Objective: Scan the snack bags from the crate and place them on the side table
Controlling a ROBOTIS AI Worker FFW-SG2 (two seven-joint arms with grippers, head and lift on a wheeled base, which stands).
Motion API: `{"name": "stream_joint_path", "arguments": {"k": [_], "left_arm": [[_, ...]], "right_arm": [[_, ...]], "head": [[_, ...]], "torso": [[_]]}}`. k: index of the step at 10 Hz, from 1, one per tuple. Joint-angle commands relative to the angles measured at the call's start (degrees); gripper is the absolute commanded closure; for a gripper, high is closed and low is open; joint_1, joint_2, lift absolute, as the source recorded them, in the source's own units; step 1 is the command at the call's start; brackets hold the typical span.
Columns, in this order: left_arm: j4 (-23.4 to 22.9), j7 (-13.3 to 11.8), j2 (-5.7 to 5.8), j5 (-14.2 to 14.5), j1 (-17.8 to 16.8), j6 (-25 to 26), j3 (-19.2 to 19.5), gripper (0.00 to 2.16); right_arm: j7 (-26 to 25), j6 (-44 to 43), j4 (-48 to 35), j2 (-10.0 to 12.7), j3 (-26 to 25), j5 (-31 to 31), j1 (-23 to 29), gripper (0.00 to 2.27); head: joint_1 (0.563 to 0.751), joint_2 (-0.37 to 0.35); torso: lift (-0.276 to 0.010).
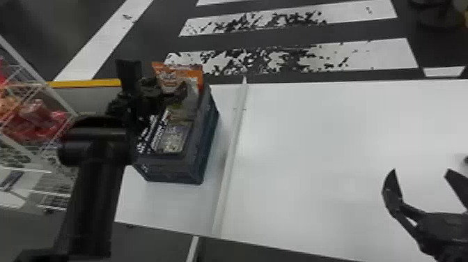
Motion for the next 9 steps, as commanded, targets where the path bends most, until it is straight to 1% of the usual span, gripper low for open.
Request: {"name": "stream_joint_path", "arguments": {"k": [1, 2, 3, 4, 6, 7, 9], "left_arm": [[4.2, 0.5, -0.44, -0.7, -2.1, -2.6, -1.5, 0.07], [6.1, 1.5, -0.7, -0.7, -2.6, -3.7, -2.1, 0.07], [7.5, 1.7, -0.88, -0.7, -2.8, -4.9, -2.1, 0.07], [8.6, 2.6, -0.88, -0.5, -2.8, -5.8, -2.1, 0.07], [10.3, 4.6, -0.88, -0.4, -3.1, -6.1, -2.3, 0.07], [11.2, 5.2, -0.88, -0.4, -3.6, -6.5, -2.6, 0.07], [13.5, 7.6, -0.97, -0.4, -4.8, -7.0, -3.8, 0.08]], "right_arm": [[0.2, 0.2, 0.1, -0.1, 0.0, 0.0, 0.0, 0.08], [0.3, 0.4, 0.1, -0.1, 0.0, 0.0, 0.0, 0.08], [0.4, 0.4, 0.1, -0.1, 0.0, 0.0, 0.0, 0.08], [0.8, 0.4, 0.1, -0.1, 0.0, 0.0, -0.1, 0.08], [1.5, 0.9, 0.2, -0.1, 0.0, 0.0, -0.3, 0.08], [1.8, 1.1, 0.2, -0.1, 0.0, -0.2, -0.3, 0.09], [1.9, 1.1, 0.2, -0.1, 0.0, -0.2, -0.3, 0.09]], "head": [[0.695, 0.239], [0.695, 0.233], [0.695, 0.229], [0.695, 0.228], [0.695, 0.238], [0.695, 0.24], [0.695, 0.249]], "torso": [[-0.081], [-0.081], [-0.081], [-0.081], [-0.081], [-0.081], [-0.081]]}}
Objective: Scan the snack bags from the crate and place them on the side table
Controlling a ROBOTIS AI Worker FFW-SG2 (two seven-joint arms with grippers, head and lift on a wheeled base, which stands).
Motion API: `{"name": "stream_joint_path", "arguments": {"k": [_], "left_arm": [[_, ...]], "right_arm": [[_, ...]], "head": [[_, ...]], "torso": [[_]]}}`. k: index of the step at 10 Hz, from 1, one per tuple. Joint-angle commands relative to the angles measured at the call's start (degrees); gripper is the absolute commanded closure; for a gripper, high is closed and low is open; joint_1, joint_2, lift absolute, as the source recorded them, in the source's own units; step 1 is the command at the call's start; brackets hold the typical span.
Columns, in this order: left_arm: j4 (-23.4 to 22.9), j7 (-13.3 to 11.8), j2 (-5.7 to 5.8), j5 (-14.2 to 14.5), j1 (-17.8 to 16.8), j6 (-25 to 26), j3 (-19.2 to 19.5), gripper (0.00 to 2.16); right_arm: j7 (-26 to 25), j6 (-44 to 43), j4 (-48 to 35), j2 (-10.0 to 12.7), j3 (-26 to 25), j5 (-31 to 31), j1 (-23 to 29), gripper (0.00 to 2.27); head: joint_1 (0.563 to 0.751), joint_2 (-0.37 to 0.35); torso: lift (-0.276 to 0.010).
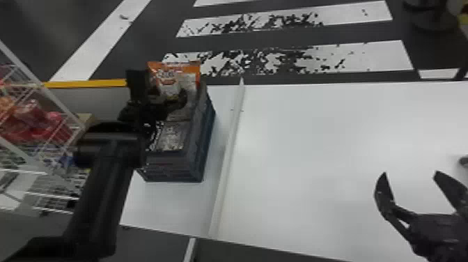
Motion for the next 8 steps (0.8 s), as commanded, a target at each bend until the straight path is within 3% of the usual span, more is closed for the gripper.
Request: {"name": "stream_joint_path", "arguments": {"k": [1, 3, 4, 6, 7, 8], "left_arm": [[1.6, 0.5, -0.2, -0.2, -0.5, -0.4, -1.0, 0.11], [4.7, -1.9, -0.29, -1.3, -1.7, -0.4, -0.9, 0.55], [5.5, -4.9, -0.2, -1.3, -2.0, 0.4, -0.8, 0.96], [4.1, -9.5, 0.15, -4.7, -0.2, 2.4, -0.5, 1.62], [1.4, -8.3, 0.06, -5.4, 1.8, 2.9, -0.1, 2.13], [-0.2, -8.5, 0.24, -6.1, 3.4, 3.1, 0.0, 2.13]], "right_arm": [[0.1, 0.0, 0.0, 0.0, 0.0, 0.0, 0.0, 0.09], [0.7, 0.2, 0.1, 0.0, 0.0, -0.1, 0.0, 0.09], [0.7, 0.2, 0.1, 0.0, 0.0, -0.1, 0.0, 0.09], [0.8, 0.5, 0.1, 0.0, 0.0, -0.2, -0.1, 0.09], [0.8, 0.7, 0.1, -0.1, 0.0, -0.4, -0.1, 0.1], [0.8, 0.7, 0.2, -0.2, 0.0, -0.4, -0.1, 0.1]], "head": [[0.695, 0.25], [0.695, 0.247], [0.695, 0.246], [0.695, 0.235], [0.695, 0.236], [0.695, 0.241]], "torso": [[-0.081], [-0.081], [-0.081], [-0.081], [-0.081], [-0.081]]}}
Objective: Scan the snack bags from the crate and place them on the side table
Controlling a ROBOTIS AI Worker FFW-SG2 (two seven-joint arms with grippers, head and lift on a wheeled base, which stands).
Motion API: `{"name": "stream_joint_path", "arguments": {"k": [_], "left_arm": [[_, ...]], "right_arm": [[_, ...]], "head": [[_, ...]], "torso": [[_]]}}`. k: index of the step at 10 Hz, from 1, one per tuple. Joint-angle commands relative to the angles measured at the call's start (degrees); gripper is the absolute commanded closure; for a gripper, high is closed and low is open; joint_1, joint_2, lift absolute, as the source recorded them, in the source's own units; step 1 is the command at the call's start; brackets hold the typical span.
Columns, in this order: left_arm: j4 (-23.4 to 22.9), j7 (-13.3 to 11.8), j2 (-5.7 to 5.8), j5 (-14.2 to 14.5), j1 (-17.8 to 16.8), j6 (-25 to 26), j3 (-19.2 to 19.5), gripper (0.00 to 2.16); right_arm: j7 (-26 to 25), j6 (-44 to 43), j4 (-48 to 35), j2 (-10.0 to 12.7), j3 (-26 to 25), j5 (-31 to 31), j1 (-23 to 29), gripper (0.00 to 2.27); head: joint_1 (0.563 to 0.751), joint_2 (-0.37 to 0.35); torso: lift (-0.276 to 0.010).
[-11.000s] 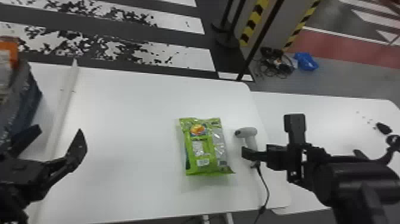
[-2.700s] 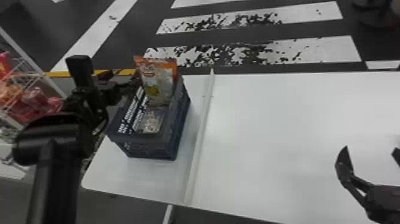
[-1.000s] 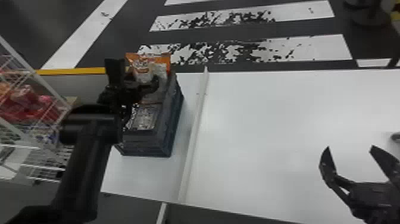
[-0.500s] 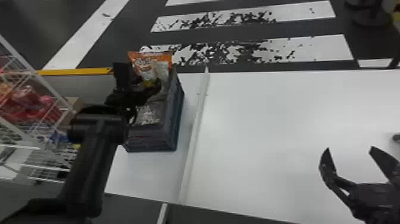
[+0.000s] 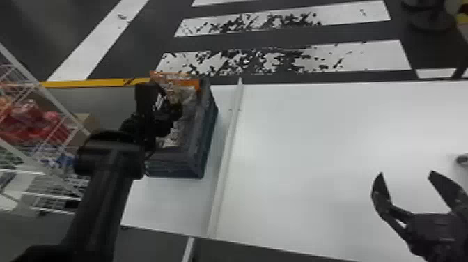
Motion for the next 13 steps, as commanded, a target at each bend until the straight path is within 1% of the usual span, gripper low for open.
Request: {"name": "stream_joint_path", "arguments": {"k": [1, 2, 3, 5, 6, 7, 8, 9, 10, 11, 12, 13], "left_arm": [[-3.2, -0.1, 0.01, -0.2, 2.6, 0.1, 2.1, 2.13], [-6.1, -0.2, 0.01, 0.5, 4.9, 0.1, 3.4, 2.13], [-10.2, -0.6, -0.08, 1.2, 7.5, 1.7, 5.4, 2.13], [-18.6, -1.5, 0.19, 3.2, 12.3, 7.3, 9.0, 2.13], [-22.7, -1.6, 0.28, 4.4, 14.6, 9.6, 10.5, 2.13], [-25.8, -1.9, 0.36, 5.7, 16.3, 10.8, 12.0, 2.13], [-28.6, -2.1, 0.28, 6.7, 17.3, 12.4, 13.4, 2.13], [-30.7, -2.2, 0.28, 7.2, 18.0, 12.8, 14.2, 2.13], [-31.6, -2.2, 0.19, 7.8, 18.3, 12.9, 14.5, 2.13], [-33.4, -2.2, -0.16, 8.4, 19.0, 12.9, 14.8, 2.13], [-35.5, -2.3, -0.25, 8.5, 19.5, 13.6, 14.8, 2.13], [-36.0, -3.0, -0.25, 8.5, 19.5, 15.6, 14.9, 2.13]], "right_arm": [[-0.1, 0.0, 0.0, -0.1, 0.0, -0.1, 0.0, 0.1], [-0.1, 0.0, 0.0, -0.1, 0.0, -0.1, 0.0, 0.1], [-0.1, 0.0, -0.1, -0.1, 0.1, -0.1, 0.1, 0.1], [-0.1, 0.0, -0.2, -0.1, 0.3, -0.1, 0.2, 0.1], [-0.1, 0.0, -0.3, -0.1, 0.4, -0.2, 0.2, 0.1], [-0.1, 0.0, -0.3, -0.1, 0.6, -0.2, 0.2, 0.11], [-0.1, -0.2, -0.3, 0.0, 0.8, -0.2, 0.2, 0.11], [-0.1, -0.2, -0.4, 0.0, 0.8, -0.1, 0.3, 0.11], [-0.1, -0.3, -0.6, 0.0, 0.8, -0.2, 0.5, 0.11], [-0.1, -0.3, -0.6, 0.0, 0.8, -0.2, 0.6, 0.11], [-0.1, -0.5, -0.7, 0.0, 0.8, -0.2, 0.7, 0.11], [-0.1, -0.5, -0.8, 0.0, 0.8, -0.2, 0.8, 0.11]], "head": [[0.695, 0.246], [0.695, 0.252], [0.695, 0.256], [0.695, 0.279], [0.695, 0.285], [0.695, 0.301], [0.695, 0.313], [0.695, 0.321], [0.695, 0.324], [0.695, 0.328], [0.695, 0.325], [0.695, 0.32]], "torso": [[-0.081], [-0.081], [-0.081], [-0.081], [-0.081], [-0.081], [-0.081], [-0.081], [-0.081], [-0.081], [-0.081], [-0.081]]}}
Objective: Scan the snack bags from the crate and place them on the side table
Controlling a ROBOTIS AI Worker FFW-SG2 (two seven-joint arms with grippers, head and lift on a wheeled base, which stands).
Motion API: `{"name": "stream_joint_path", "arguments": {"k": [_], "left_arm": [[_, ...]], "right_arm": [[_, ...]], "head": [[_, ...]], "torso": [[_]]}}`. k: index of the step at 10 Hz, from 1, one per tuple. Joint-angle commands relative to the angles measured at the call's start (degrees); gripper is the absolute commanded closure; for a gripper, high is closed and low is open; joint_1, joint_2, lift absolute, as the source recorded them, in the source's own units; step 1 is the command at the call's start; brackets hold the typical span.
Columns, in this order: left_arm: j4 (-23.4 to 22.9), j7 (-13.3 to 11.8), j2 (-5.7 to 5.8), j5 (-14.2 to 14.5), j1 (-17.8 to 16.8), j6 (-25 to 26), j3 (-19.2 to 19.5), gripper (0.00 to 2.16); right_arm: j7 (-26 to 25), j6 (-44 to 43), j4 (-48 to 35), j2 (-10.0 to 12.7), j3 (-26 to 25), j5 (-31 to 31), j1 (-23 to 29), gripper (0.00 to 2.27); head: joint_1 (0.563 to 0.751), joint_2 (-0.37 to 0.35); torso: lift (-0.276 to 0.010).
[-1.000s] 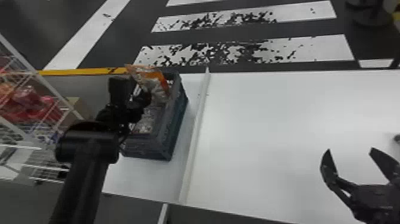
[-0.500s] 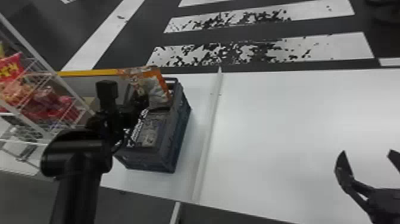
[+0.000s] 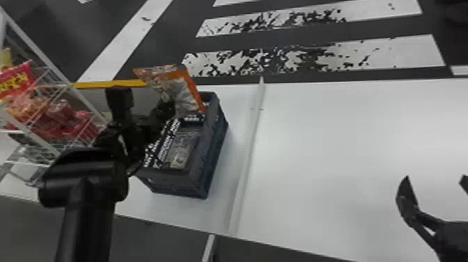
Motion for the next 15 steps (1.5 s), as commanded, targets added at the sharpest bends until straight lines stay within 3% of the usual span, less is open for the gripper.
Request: {"name": "stream_joint_path", "arguments": {"k": [1, 3, 6, 9, 13, 15], "left_arm": [[-1.1, -0.5, -0.02, 0.5, 0.1, 1.9, 0.1, 2.13], [-4.5, -1.2, -0.2, 4.1, 1.3, 4.4, 2.1, 2.13], [-17.7, -1.5, -1.16, 6.4, 4.2, 10.9, 4.5, 2.13], [-26.3, -1.5, -2.13, 8.2, 5.4, 16.5, 4.4, 2.13], [-29.5, -1.5, -3.36, 9.2, 6.1, 20.2, 4.1, 2.13], [-29.9, -2.0, -3.45, 9.4, 8.2, 20.9, 5.8, 2.13]], "right_arm": [[0.0, 0.0, -0.1, 0.0, 0.0, 0.0, 0.1, 0.11], [0.0, 0.0, -0.1, 0.0, -0.1, 0.0, 0.1, 0.11], [-0.1, -0.4, -0.1, 0.1, -0.1, 0.0, 0.1, 0.11], [-0.1, -1.1, -0.1, 0.2, -0.1, 0.0, 0.3, 0.11], [-0.1, -1.2, -0.4, 0.2, -0.3, -0.3, 0.6, 0.11], [-0.1, -1.2, -0.3, 0.1, -0.4, -0.5, 0.6, 0.11]], "head": [[0.695, 0.318], [0.695, 0.311], [0.695, 0.3], [0.695, 0.271], [0.695, 0.234], [0.695, 0.229]], "torso": [[-0.081], [-0.081], [-0.081], [-0.081], [-0.081], [-0.081]]}}
